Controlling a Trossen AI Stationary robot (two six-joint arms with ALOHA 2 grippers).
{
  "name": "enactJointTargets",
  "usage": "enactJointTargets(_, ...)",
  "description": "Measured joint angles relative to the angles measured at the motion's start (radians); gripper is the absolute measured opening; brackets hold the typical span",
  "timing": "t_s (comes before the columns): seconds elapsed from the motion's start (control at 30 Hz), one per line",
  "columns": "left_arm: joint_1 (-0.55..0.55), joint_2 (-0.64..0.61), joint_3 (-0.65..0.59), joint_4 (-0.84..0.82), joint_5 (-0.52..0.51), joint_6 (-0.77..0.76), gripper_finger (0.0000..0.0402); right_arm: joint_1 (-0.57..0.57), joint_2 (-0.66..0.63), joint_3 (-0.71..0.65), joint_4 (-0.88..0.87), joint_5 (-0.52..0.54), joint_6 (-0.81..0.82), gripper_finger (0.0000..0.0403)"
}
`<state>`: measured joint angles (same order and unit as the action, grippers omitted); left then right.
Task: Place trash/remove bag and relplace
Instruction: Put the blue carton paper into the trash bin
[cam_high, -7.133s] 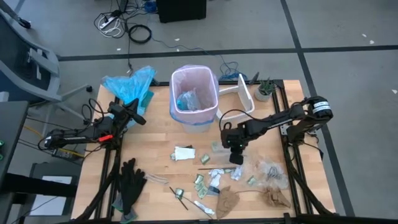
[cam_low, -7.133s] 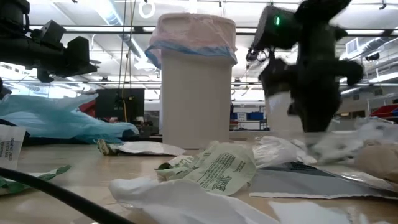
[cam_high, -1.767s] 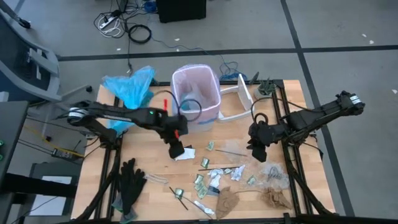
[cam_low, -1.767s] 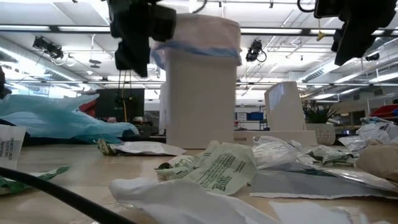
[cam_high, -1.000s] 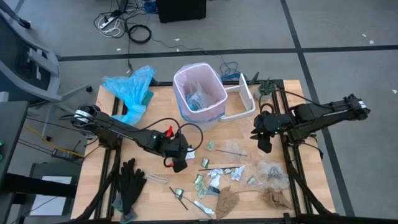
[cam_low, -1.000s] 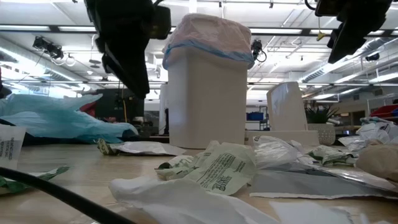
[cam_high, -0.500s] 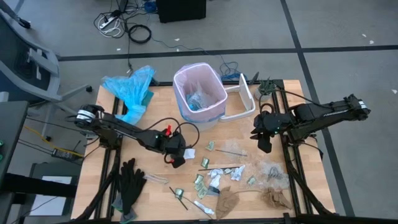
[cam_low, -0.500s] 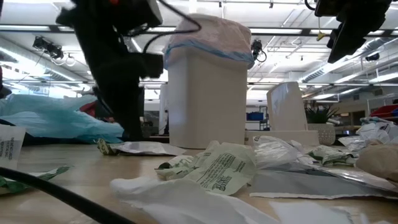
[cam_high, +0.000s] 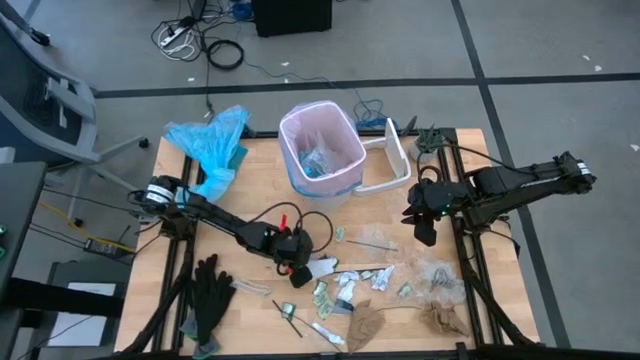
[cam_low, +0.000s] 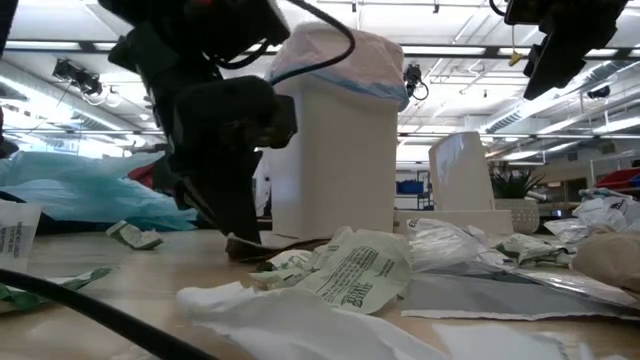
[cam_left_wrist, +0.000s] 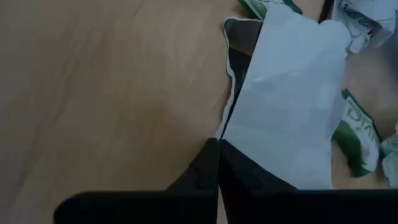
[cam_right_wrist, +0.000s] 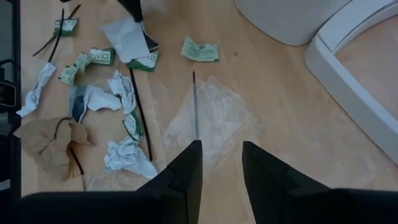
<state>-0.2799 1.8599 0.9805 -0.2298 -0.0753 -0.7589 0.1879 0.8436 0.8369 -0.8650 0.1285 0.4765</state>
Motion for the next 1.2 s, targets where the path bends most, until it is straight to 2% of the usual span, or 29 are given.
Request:
enactJointTargets(0.2,-0.003,0.009,0.120,-0.121,-0.010,0.038,0.0003,0.000,0.000,0.000,0.000,0.035,-0.008,0.0101)
enactJointTargets(0.6,-0.003,0.005,0.319,-0.351,-0.071,0.172,0.0001,0.000,0.000,0.000,0.005,0.031,-0.001,0.0101)
enactJointTargets(0.93,-0.014,0.003,0.344,-0.446,-0.081,0.205,0.0001,0.000,0.013,-0.098,0.171,-0.080,0.049,0.0100)
enactJointTargets(1.03,-0.037,0.003,0.344,-0.464,-0.081,0.205,0.0000,0.000,0.029,-0.115,0.180,-0.082,0.087,0.0100)
enactJointTargets(1.2,-0.085,0.001,0.345,-0.465,-0.104,0.205,0.0000,0.025,0.080,-0.116,0.187,-0.143,0.074,0.0099)
